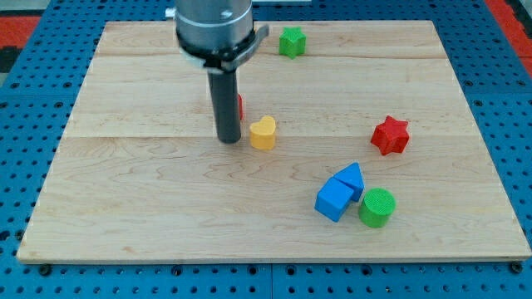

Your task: Place the yellow heart at the bottom right side of the yellow hexagon

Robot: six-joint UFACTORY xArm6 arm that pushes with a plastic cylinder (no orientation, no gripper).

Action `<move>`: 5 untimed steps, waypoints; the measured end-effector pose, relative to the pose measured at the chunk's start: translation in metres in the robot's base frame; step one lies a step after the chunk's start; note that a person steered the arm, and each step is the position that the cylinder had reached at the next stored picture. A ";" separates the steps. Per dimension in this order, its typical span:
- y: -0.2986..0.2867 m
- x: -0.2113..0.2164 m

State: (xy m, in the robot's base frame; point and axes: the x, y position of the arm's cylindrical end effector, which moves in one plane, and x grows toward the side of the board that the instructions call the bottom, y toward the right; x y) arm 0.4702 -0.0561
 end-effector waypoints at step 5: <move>0.074 -0.029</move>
State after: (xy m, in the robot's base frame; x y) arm 0.4413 0.0175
